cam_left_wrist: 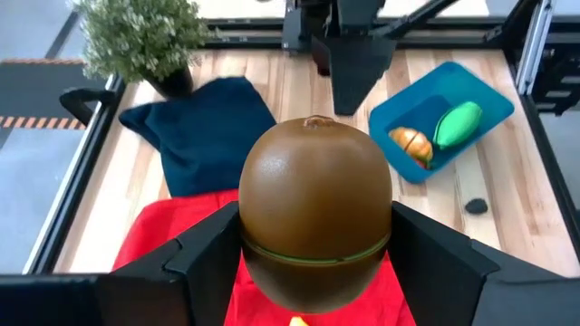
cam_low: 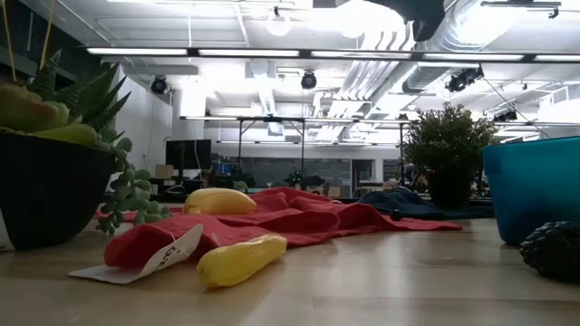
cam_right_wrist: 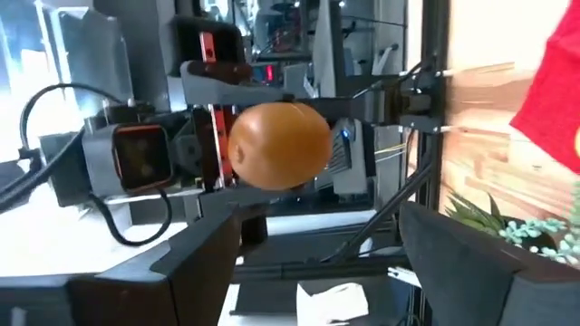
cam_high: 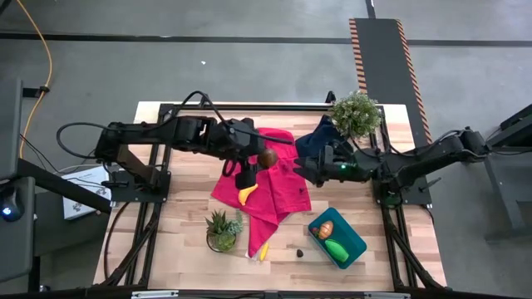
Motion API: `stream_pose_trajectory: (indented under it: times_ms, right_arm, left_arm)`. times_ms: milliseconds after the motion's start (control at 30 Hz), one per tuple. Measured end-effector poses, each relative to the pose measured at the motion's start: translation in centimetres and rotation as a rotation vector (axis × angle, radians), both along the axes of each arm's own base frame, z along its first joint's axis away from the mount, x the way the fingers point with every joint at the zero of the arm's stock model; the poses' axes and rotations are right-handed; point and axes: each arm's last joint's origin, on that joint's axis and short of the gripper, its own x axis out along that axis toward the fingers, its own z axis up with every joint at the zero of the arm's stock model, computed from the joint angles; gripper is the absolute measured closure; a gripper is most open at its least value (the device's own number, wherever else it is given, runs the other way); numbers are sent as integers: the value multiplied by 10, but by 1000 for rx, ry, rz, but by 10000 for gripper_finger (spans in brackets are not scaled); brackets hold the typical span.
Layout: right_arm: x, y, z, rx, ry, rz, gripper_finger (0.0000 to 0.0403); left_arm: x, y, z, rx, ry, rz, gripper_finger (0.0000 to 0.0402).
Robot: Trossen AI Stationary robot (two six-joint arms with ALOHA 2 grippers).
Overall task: Pick and placing Produce into tupperware
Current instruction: Put the kiwi into the blue bin
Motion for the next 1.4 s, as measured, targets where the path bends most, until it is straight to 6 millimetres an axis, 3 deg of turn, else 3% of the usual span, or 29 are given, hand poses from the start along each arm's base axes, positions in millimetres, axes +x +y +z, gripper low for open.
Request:
stream_pose_trajectory:
  times_ms: [567,867,1167,1400]
  right_arm:
    - [0,-3,3,-178,-10,-37,111]
    - [-1,1,13,-702,-55,-59,111]
    - [-3,0,21,-996,-90,-128,111]
    - [-4,1,25,-1117,-124,-139,111]
  left_arm:
    - [4,0,6,-37,-88,22,158]
    - [7,-1,9,-123,-140,39,158]
    - [12,-2,18,-225,-253,29,158]
    - [14,-2,22,-262,-303,50,158]
